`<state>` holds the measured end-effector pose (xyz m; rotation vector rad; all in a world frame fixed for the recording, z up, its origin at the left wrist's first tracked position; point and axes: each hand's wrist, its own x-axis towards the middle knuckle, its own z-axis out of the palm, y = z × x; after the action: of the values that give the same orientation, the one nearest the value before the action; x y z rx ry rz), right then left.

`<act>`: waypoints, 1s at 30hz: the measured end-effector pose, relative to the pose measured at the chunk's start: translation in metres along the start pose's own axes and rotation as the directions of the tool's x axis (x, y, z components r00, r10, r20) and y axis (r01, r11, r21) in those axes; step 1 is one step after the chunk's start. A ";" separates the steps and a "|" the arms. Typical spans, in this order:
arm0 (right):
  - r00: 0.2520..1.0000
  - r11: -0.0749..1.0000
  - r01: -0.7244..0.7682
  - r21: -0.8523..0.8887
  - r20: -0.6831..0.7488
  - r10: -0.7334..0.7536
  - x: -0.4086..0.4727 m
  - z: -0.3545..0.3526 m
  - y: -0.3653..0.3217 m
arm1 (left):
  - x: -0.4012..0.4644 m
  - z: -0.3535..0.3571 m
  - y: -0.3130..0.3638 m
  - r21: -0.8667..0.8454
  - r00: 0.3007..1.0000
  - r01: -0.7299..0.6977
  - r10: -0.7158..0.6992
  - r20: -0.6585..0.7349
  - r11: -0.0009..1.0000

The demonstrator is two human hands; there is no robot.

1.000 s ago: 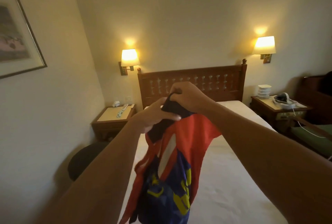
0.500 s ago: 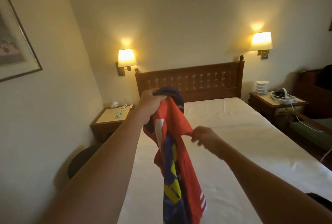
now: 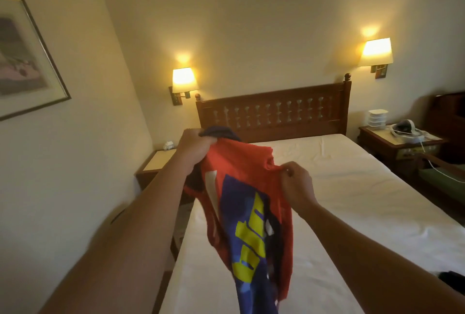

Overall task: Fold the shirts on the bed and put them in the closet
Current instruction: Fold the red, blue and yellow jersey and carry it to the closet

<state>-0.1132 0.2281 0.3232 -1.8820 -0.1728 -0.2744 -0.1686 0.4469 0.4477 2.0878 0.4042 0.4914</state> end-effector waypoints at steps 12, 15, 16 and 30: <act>0.872 0.897 0.406 -0.173 0.366 -0.324 0.024 -0.016 -0.073 | -0.029 0.069 -0.029 -0.061 0.916 -0.120 0.134 0.379 0.991; 0.881 0.888 0.386 -0.251 0.387 -0.274 0.030 -0.031 -0.062 | -0.024 0.071 -0.024 -0.148 0.940 -0.103 0.145 0.308 0.984; 0.882 0.884 0.373 -0.282 0.402 -0.244 0.032 -0.035 -0.055 | -0.022 0.070 -0.022 -0.158 0.939 -0.108 0.153 0.308 0.982; 0.940 0.678 0.174 -0.714 0.325 0.101 0.010 -0.064 0.050 | -0.012 0.043 -0.020 0.015 0.929 -0.161 0.147 0.338 0.987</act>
<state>-0.0975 0.1516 0.2998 -2.7483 -0.3810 -0.0250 -0.1601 0.4208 0.4075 2.2036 0.0501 0.2082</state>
